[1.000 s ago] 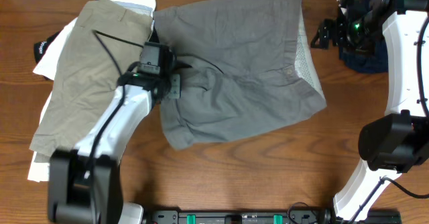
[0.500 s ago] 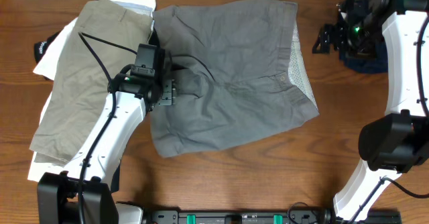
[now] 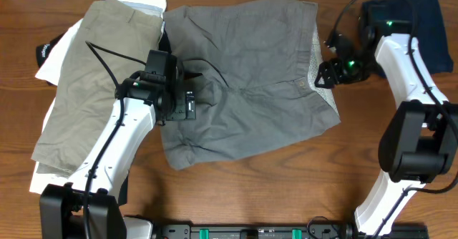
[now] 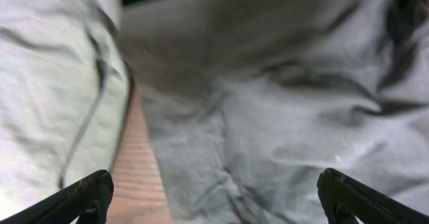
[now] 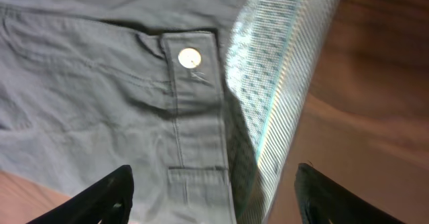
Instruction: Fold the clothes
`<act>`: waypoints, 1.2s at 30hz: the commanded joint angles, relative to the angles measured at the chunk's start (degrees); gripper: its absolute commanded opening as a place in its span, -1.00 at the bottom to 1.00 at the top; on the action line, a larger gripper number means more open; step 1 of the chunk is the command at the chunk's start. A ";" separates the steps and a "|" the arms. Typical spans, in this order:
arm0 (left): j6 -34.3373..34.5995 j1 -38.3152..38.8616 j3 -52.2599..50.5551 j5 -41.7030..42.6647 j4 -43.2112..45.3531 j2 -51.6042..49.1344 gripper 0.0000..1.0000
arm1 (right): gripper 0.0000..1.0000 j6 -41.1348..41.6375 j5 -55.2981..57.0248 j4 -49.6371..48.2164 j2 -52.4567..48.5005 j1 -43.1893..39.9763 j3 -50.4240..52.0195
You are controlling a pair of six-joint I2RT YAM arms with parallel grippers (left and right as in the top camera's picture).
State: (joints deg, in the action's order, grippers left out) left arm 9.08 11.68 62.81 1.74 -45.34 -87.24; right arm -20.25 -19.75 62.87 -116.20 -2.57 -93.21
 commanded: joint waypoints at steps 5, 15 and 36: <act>0.42 -0.15 0.33 4.28 -2.19 0.46 0.96 | 0.47 -5.14 -5.70 -13.44 -0.17 1.14 9.33; 0.42 -0.15 0.33 4.28 -2.12 0.46 0.96 | 0.29 -5.09 -14.03 -23.98 -0.17 1.09 17.46; 0.44 -0.15 0.33 4.28 -1.68 0.46 0.96 | 0.56 0.17 -9.62 -26.73 -0.17 -0.11 21.14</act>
State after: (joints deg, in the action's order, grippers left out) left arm 9.21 11.68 62.81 5.69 -46.92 -87.24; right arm -23.03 -33.93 36.99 -116.11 -2.57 -72.77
